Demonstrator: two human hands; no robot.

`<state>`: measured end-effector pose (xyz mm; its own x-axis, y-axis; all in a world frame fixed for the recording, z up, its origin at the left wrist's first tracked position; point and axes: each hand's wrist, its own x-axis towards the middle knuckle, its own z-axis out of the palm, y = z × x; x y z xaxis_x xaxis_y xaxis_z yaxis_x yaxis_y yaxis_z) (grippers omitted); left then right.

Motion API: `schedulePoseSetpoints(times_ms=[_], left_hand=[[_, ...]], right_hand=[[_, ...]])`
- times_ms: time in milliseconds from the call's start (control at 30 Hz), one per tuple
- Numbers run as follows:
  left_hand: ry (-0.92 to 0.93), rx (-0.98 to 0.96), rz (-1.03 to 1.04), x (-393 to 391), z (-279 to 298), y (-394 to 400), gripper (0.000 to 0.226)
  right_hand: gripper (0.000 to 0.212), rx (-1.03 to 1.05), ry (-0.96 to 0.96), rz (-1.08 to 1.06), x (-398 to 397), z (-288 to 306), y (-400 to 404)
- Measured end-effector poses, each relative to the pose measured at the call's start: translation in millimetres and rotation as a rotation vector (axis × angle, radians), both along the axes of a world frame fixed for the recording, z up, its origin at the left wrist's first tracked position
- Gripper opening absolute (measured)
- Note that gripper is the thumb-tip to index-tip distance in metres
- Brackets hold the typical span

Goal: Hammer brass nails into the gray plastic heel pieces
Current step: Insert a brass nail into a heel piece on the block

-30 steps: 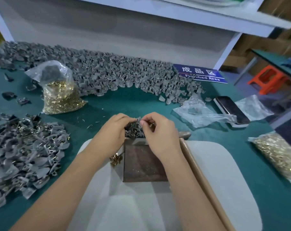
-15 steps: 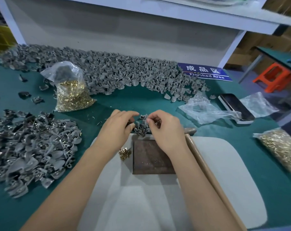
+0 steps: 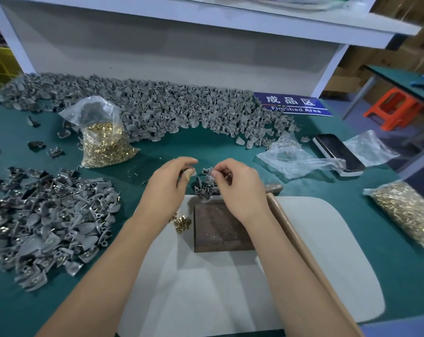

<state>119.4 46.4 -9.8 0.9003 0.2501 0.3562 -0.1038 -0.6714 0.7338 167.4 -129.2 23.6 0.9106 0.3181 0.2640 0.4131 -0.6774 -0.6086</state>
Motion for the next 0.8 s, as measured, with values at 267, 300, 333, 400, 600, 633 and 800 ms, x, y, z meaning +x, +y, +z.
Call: schedulePoseSetpoints(times_ms=[267, 300, 333, 400, 600, 633, 800], left_hand=[[-0.096, -0.4, -0.001, -2, 6, -13, 0.018], [-0.103, -0.403, -0.01, -2, 7, -13, 0.016], [-0.107, -0.391, -0.015, -2, 8, -13, 0.015], [-0.105, -0.336, -0.008, -2, 7, -11, 0.014], [-0.091, -0.34, -0.079, -5, 9, -19, 0.027], [-0.096, -0.333, -0.097, -5, 9, -20, 0.028], [-0.1, -0.366, -0.077, -7, 13, -25, 0.022]], right_hand=[[0.019, -0.002, -0.029, 0.006, -2, 2, 0], [0.019, 0.009, -0.026, 0.004, -2, 2, 0], [0.018, 0.021, -0.025, -0.001, -2, 2, 0], [0.014, 0.045, -0.028, -0.015, -2, 2, 0], [0.006, 0.086, -0.035, -0.021, -2, 2, 0], [0.007, 0.09, -0.036, -0.017, -3, 2, -1], [0.017, 0.11, -0.067, 0.006, -4, 3, -2]])
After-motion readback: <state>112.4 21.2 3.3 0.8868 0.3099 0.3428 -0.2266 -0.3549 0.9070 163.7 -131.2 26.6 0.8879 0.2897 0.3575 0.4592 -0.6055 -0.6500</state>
